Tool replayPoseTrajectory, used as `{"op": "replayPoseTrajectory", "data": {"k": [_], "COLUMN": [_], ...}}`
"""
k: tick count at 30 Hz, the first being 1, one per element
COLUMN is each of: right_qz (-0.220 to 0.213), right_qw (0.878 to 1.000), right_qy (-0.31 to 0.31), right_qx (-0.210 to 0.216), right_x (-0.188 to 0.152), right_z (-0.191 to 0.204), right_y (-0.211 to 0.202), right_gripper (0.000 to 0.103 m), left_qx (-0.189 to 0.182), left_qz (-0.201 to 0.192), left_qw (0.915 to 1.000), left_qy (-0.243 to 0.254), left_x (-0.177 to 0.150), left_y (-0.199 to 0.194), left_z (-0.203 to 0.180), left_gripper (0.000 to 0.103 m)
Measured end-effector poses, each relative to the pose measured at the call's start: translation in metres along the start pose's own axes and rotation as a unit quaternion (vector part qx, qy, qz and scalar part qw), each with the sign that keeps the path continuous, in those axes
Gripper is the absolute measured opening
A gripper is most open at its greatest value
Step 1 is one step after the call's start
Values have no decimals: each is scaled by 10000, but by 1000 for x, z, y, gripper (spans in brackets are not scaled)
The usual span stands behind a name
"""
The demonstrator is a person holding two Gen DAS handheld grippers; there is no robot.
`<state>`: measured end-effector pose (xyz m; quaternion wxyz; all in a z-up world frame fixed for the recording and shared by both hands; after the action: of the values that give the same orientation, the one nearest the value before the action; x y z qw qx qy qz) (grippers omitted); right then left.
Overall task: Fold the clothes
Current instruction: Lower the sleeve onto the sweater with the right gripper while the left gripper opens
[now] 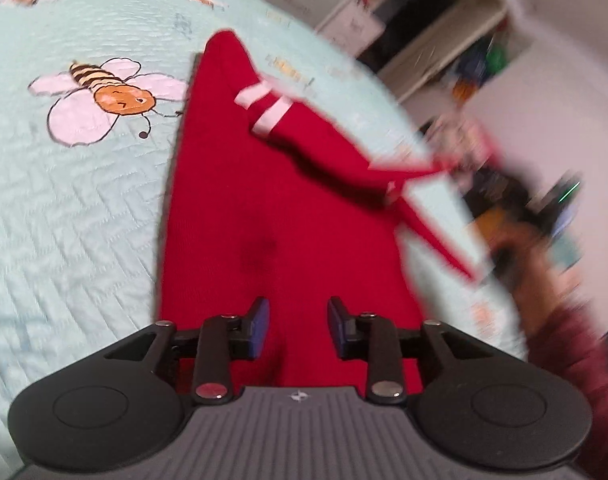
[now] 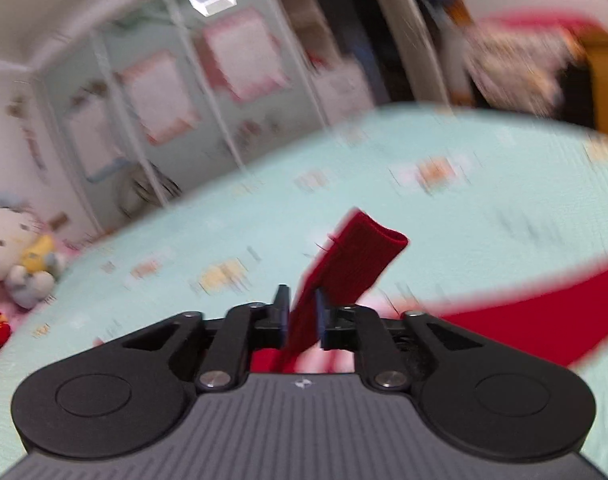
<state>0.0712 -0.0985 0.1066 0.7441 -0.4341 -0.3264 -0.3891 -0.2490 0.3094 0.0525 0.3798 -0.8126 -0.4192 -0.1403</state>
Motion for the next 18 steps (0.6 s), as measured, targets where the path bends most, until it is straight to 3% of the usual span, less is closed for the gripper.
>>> {"op": "replayPoseTrajectory", "data": {"k": [2, 4, 6, 8, 11, 14, 18], "right_qz": [306, 480, 729, 1087, 1931, 2744, 3235], "right_qw": [9989, 9975, 9941, 9859, 9576, 9197, 8946], "right_qy": [349, 520, 766, 1026, 906, 822, 872], "right_qx": [-62, 12, 230, 757, 1938, 2684, 2956], "right_x": [-18, -37, -60, -86, -135, -184, -220], "right_z": [-24, -33, -36, -24, 21, 74, 119], "right_y": [-5, -21, -42, -66, -94, -97, -88], "right_gripper": [28, 29, 34, 34, 34, 35, 35], "left_qx": [-75, 121, 383, 526, 638, 599, 524], "left_qz": [-275, -400, -477, -471, -406, -345, -434], "left_qw": [9994, 9987, 9976, 9964, 9953, 9958, 9969], "left_qy": [-197, -278, -335, -466, -604, -607, -389], "left_x": [-4, -8, -12, -22, -38, -47, -44], "left_y": [-21, -36, -48, -56, -60, -61, -64], "left_z": [5, 10, 15, 20, 23, 19, 9], "left_gripper": [41, 42, 42, 42, 42, 42, 42]}}
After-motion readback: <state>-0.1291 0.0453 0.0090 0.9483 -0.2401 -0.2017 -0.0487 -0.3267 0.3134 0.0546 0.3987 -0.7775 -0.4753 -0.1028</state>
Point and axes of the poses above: each gripper's, at about its wrist camera, not at the fingertips, and y roughly the way its jaws point, z to its left, x to its top, the point moved 1 cm from there along y, roughly the way its jaws point, and after that the axes turned 2 degrees about -z, right-handed, at the moved point
